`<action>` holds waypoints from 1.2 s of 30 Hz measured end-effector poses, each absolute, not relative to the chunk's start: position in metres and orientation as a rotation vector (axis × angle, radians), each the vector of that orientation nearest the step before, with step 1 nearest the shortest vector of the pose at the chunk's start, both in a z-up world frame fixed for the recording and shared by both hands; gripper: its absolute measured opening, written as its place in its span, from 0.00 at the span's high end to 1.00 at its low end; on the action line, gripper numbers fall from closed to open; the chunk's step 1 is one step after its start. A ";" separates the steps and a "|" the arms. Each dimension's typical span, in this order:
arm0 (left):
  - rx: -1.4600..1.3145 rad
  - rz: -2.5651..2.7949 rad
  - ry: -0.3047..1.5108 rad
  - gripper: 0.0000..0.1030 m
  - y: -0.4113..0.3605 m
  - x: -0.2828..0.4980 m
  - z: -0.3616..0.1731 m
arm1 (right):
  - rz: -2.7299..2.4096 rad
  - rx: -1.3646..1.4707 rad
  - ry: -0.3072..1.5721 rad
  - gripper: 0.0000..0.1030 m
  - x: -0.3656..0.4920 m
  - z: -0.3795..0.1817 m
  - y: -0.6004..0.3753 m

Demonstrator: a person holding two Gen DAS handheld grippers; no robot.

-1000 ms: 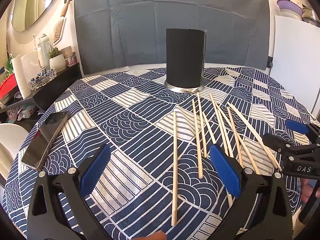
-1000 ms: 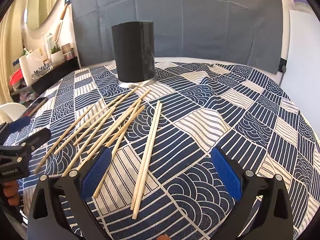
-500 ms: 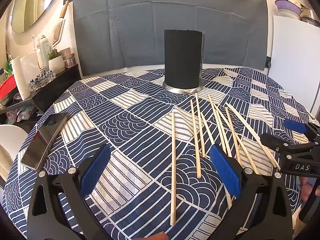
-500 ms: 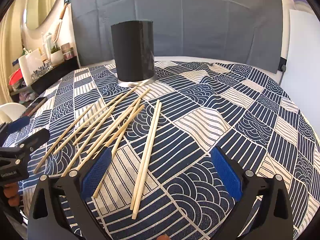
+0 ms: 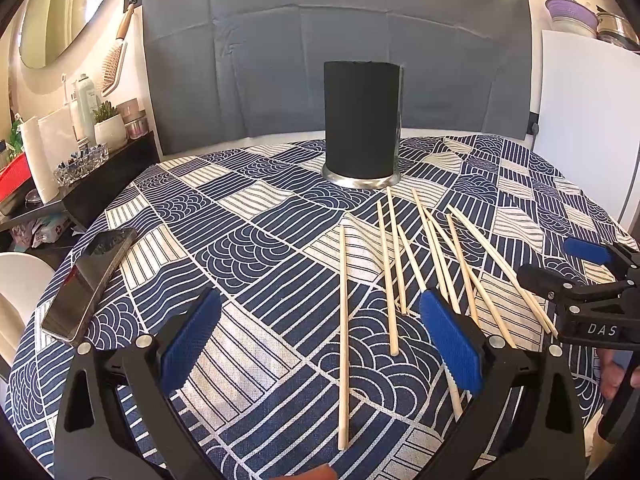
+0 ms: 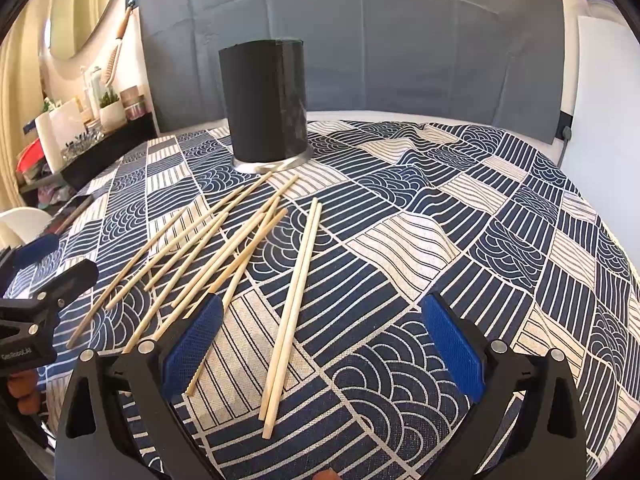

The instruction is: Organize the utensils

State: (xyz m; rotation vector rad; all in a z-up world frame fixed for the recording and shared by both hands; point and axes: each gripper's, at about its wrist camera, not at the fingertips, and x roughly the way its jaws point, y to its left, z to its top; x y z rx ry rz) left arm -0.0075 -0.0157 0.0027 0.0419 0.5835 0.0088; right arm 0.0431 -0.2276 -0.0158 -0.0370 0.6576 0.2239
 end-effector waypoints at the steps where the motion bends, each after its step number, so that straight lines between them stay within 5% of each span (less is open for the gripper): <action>1: 0.046 0.010 0.584 0.06 -0.017 -0.007 0.003 | 0.222 -0.034 0.658 0.07 0.043 -0.016 -0.228; 36: 0.101 -0.014 0.592 0.06 -0.025 -0.007 0.001 | 0.196 -0.047 0.680 0.07 0.045 -0.016 -0.227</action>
